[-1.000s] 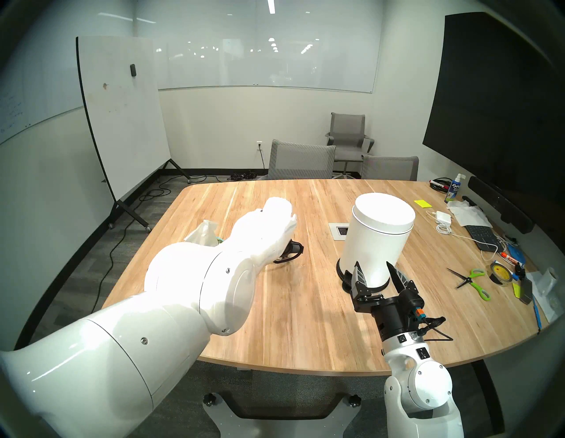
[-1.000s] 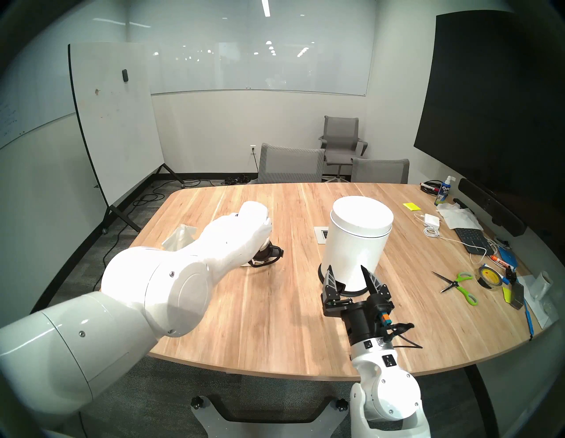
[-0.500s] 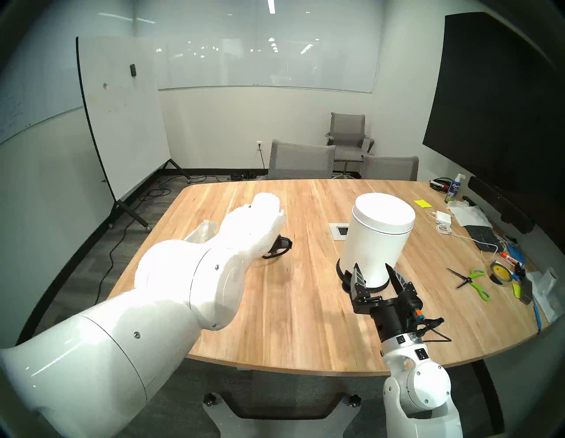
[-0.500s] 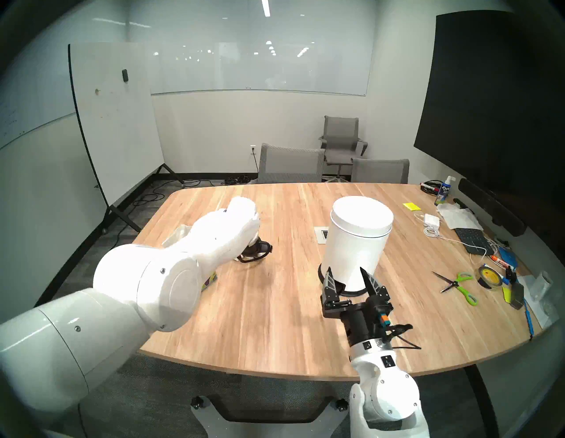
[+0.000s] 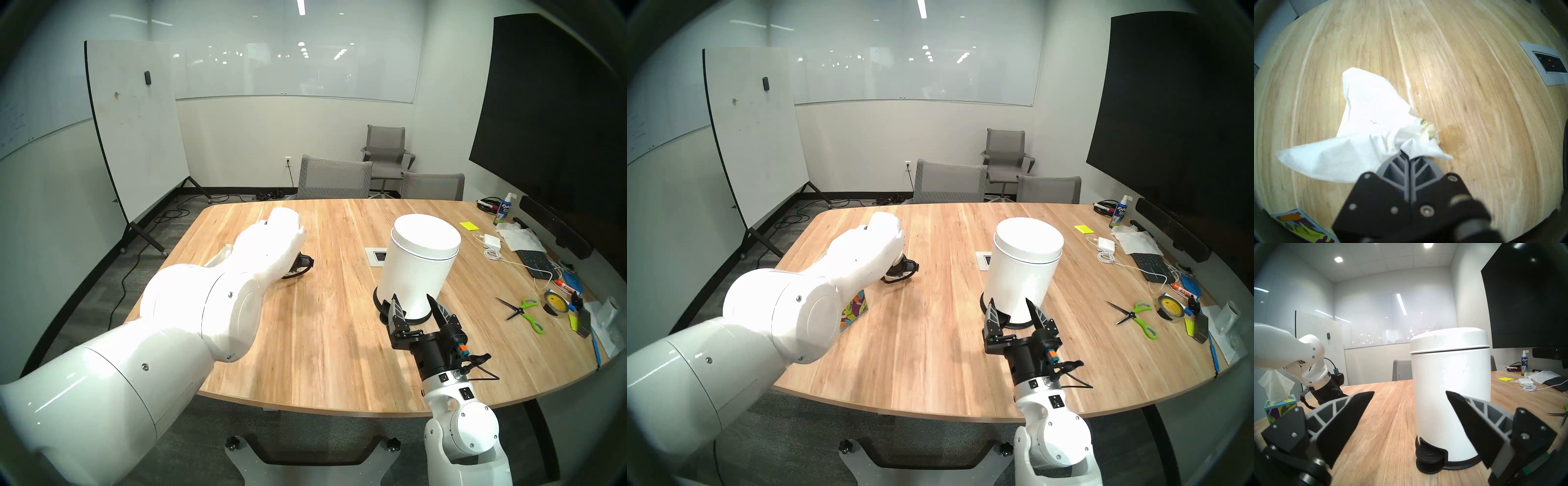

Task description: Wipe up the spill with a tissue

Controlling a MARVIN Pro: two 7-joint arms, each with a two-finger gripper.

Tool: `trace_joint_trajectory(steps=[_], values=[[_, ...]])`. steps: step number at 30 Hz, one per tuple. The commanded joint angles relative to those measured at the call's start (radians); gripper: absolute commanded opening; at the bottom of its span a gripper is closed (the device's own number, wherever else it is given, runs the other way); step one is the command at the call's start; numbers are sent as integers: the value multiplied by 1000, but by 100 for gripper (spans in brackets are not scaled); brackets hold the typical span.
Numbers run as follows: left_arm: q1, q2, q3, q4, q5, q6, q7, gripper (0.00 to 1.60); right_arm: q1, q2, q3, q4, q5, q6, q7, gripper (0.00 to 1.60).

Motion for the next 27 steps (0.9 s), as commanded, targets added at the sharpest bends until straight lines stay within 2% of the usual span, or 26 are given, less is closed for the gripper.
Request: trace_joint_trajectory(steps=[1, 7, 12, 27], values=[[-4, 14, 4, -26, 5, -19, 0, 0, 9, 1, 0, -15, 0, -5, 0, 160], [5, 35, 9, -33, 15, -37, -1, 0, 11, 0, 0, -12, 0, -5, 0, 160], [-17, 40, 13, -61, 23, -59, -2, 0, 13, 0, 0, -12, 0, -6, 1, 160], [-82, 78, 15, -194, 41, -129, -3, 0, 17, 0, 0, -9, 0, -6, 1, 160]])
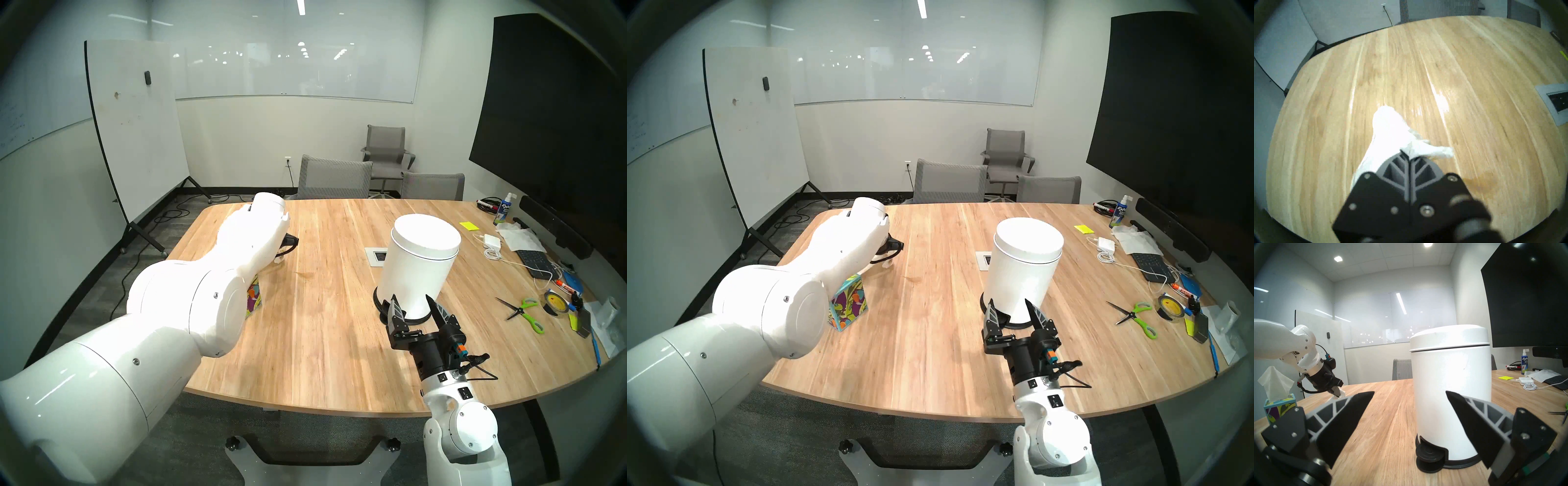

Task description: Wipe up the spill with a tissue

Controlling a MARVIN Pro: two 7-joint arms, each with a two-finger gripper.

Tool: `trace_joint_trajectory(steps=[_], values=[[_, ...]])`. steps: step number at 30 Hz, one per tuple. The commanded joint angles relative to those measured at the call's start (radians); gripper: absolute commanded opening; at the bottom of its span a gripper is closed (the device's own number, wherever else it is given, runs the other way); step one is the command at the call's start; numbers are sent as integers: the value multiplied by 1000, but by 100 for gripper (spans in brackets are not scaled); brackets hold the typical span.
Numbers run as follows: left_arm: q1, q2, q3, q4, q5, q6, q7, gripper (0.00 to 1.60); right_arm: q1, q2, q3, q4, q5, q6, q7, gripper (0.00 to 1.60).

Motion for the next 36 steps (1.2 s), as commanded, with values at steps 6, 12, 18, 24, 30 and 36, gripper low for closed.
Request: trace_joint_trajectory(steps=[6, 12, 18, 24, 30, 36], values=[[-65, 32, -4, -123, 7, -49, 3, 0, 11, 1, 0, -16, 0, -6, 1, 160], [-57, 42, -4, -160, 13, -60, 2, 0, 11, 1, 0, -13, 0, -5, 0, 160], [-44, 49, -5, -192, 18, -70, 3, 0, 13, 0, 0, -10, 0, -5, 0, 160], [-37, 48, -3, -227, 22, -82, 0, 0, 14, 0, 0, -6, 0, -5, 0, 160], [-16, 47, -1, -253, 26, -90, -1, 0, 14, 0, 0, -2, 0, -5, 0, 160], [12, 49, -1, -280, 31, -98, -1, 0, 15, 0, 0, 3, 0, -5, 0, 160]])
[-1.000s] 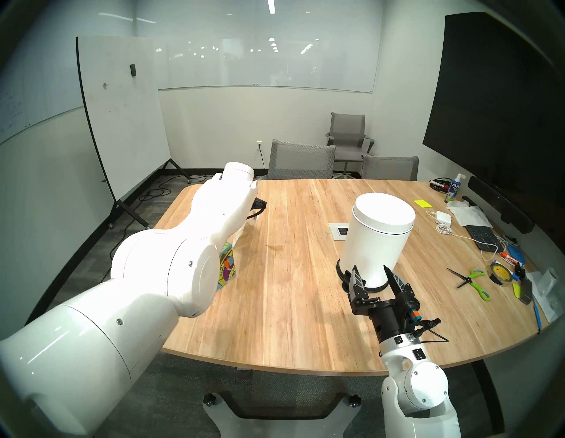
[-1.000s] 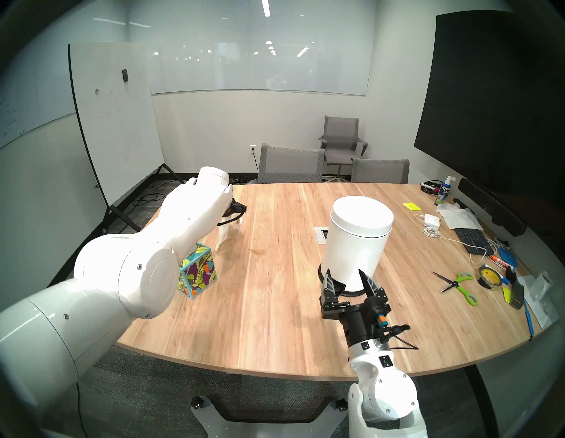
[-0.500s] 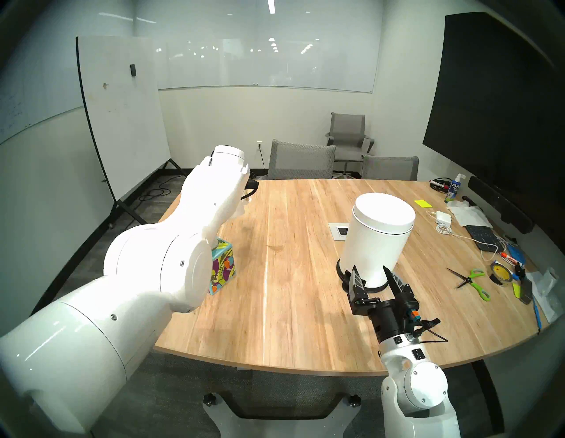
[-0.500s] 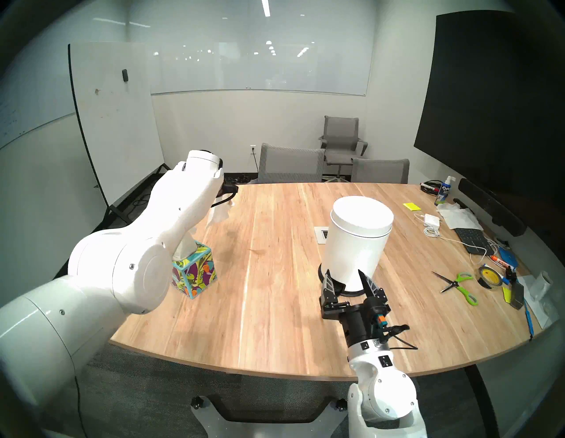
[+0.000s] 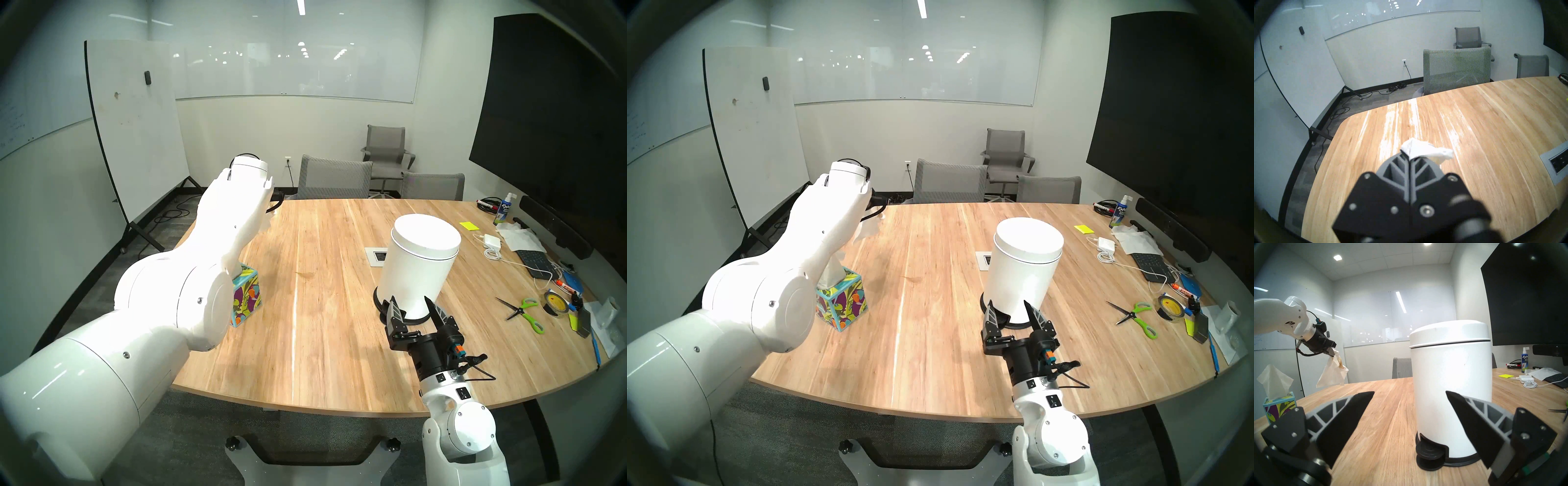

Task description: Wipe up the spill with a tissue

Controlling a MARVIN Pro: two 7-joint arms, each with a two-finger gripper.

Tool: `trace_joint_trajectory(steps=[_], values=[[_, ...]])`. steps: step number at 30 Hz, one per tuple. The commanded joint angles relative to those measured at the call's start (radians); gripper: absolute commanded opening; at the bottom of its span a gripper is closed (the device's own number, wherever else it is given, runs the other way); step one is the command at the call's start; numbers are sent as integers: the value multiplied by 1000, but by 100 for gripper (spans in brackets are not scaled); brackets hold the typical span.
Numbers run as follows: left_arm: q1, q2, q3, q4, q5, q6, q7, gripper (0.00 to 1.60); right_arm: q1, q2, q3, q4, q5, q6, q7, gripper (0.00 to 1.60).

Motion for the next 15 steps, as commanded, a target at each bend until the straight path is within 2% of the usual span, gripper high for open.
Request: trace_joint_trajectory(steps=[1, 15], values=[[10, -3, 0, -56, -1, -19, 1, 0, 9, 1, 0, -15, 0, -5, 0, 160], [85, 7, -4, -107, 11, -33, 3, 0, 12, 0, 0, -8, 0, -6, 0, 160]])
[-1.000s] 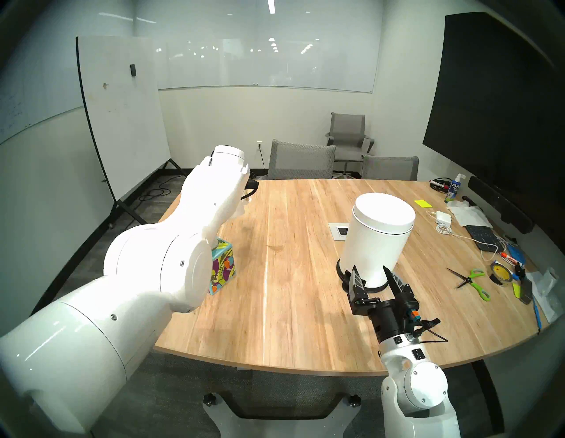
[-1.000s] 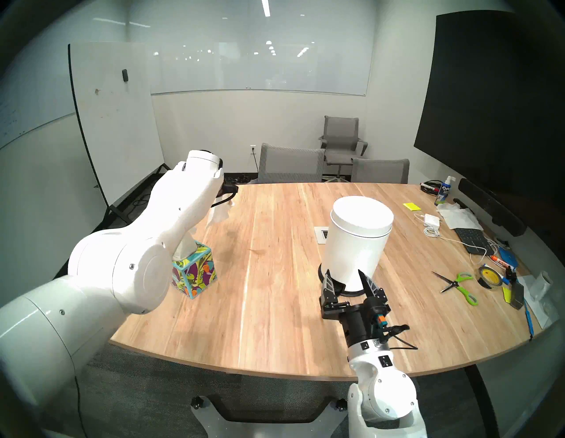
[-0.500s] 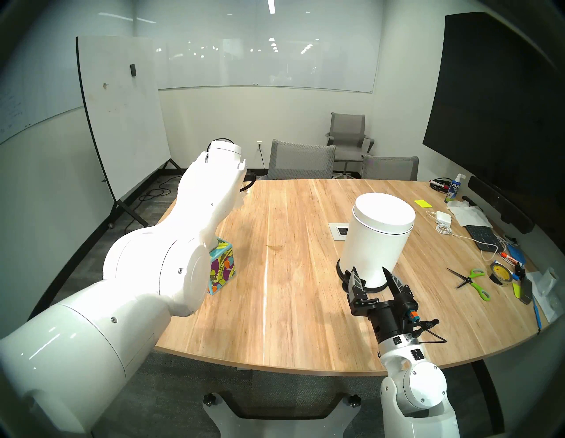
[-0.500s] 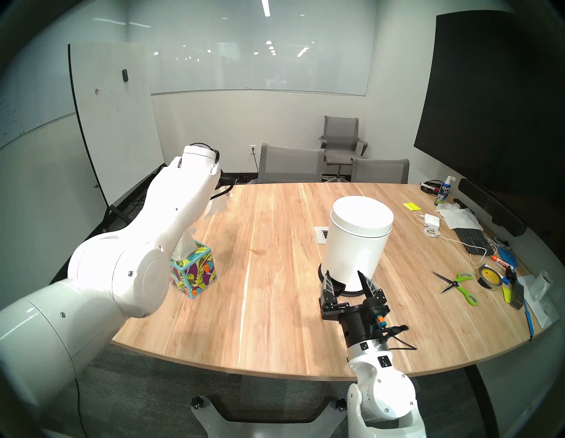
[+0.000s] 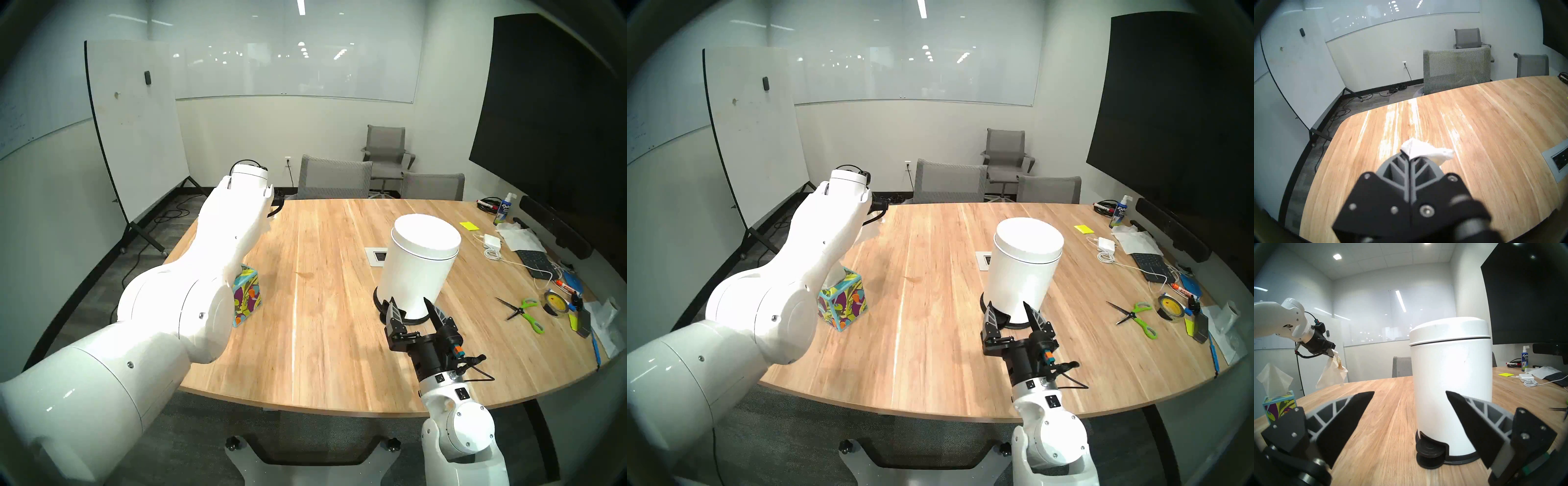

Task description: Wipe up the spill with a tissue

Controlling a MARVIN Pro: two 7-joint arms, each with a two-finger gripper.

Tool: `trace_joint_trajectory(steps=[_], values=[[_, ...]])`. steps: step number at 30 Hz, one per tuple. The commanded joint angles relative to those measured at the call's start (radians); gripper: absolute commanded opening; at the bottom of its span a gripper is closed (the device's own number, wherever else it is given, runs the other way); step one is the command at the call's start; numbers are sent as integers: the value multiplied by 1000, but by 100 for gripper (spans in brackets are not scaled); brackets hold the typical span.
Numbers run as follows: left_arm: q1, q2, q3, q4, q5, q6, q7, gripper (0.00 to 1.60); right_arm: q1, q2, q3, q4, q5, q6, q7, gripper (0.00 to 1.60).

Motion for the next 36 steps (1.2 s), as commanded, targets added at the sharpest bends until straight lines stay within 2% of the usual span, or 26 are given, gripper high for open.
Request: trace_joint_trajectory(steps=[1, 16, 36], values=[[29, 7, -4, -53, 0, -17, 4, 0, 9, 1, 0, -16, 0, -5, 0, 160], [112, 31, -18, -122, 11, -44, 13, 0, 13, 0, 0, -11, 0, -6, 0, 160], [211, 30, -29, -283, 23, -111, 31, 0, 17, 0, 0, -5, 0, -6, 1, 160]])
